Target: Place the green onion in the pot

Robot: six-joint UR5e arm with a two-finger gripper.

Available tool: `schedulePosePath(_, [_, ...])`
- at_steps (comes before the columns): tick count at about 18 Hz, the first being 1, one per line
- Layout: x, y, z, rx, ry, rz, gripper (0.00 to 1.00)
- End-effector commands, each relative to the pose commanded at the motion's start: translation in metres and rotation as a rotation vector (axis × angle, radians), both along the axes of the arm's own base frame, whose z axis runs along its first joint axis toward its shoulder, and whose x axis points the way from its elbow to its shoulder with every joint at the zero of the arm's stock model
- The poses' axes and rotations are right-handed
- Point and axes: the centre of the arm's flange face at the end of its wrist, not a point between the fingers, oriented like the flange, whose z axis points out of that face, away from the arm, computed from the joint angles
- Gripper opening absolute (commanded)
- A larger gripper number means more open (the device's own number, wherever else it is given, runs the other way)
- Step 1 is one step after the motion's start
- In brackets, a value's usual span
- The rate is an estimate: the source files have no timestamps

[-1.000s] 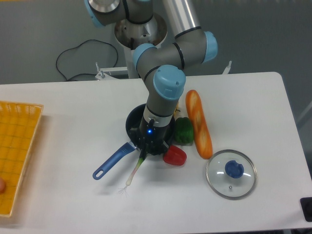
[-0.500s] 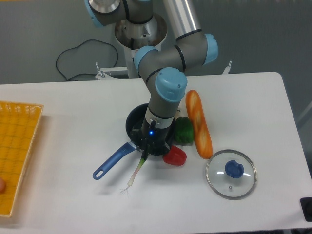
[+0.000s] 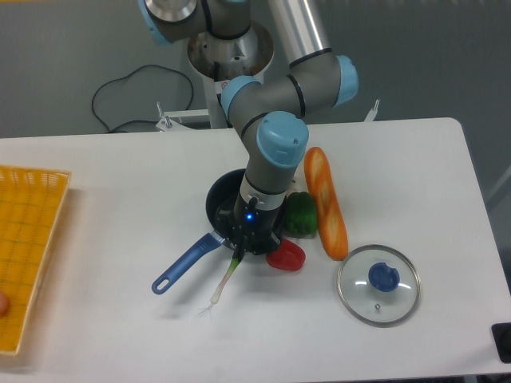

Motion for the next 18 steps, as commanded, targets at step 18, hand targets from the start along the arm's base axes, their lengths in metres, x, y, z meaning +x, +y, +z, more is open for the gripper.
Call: schedulePosePath(18, [-0.0036,-0.0017,0.0023,0.003,0.004,0.006,0.47])
